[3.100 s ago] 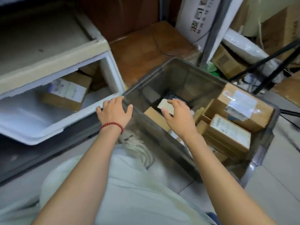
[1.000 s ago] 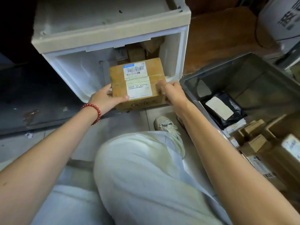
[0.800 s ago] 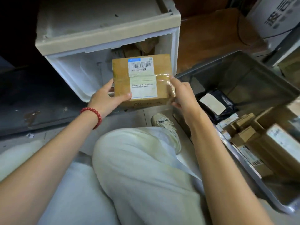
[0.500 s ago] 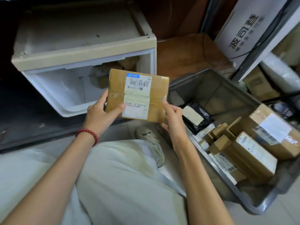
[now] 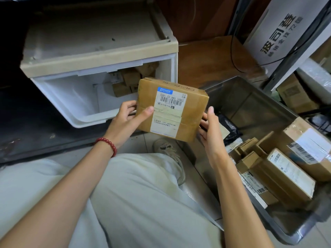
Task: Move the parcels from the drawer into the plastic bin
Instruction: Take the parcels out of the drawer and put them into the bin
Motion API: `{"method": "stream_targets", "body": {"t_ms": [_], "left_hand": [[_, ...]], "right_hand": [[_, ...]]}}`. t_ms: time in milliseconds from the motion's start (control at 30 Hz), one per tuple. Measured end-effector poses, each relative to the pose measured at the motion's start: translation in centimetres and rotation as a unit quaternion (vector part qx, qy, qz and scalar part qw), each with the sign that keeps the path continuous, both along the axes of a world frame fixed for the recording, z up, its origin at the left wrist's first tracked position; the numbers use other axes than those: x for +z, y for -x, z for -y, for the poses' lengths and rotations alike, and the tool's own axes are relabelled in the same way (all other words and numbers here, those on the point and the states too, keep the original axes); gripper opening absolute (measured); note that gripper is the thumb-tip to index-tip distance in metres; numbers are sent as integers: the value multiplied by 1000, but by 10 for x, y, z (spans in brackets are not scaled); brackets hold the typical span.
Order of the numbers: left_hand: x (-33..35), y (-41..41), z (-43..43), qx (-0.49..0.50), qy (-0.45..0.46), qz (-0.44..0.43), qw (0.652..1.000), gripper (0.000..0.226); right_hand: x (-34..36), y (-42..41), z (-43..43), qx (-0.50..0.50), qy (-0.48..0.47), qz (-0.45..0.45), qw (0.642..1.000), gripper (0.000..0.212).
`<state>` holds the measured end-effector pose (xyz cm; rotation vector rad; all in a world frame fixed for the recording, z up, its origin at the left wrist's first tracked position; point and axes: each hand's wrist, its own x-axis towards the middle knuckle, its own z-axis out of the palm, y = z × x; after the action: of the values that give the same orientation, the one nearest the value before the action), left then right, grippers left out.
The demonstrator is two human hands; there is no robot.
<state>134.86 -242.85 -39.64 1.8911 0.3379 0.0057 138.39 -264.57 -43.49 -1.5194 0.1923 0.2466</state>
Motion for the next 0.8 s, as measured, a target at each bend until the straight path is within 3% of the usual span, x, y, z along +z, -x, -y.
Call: {"method": "stream_targets", "body": {"t_ms": [300, 567, 800], "left_hand": [[0, 2, -4, 29, -57, 0, 998, 94], [3, 9, -8, 60, 15, 0, 998, 62], [-3, 12, -18, 118, 4, 21, 993, 71]], "right_hand": [[-1, -2, -4, 12, -47, 4, 999, 53], [2, -11, -13, 25, -39, 45, 998, 54], [-4, -11, -22, 53, -3, 55, 997, 55]]}}
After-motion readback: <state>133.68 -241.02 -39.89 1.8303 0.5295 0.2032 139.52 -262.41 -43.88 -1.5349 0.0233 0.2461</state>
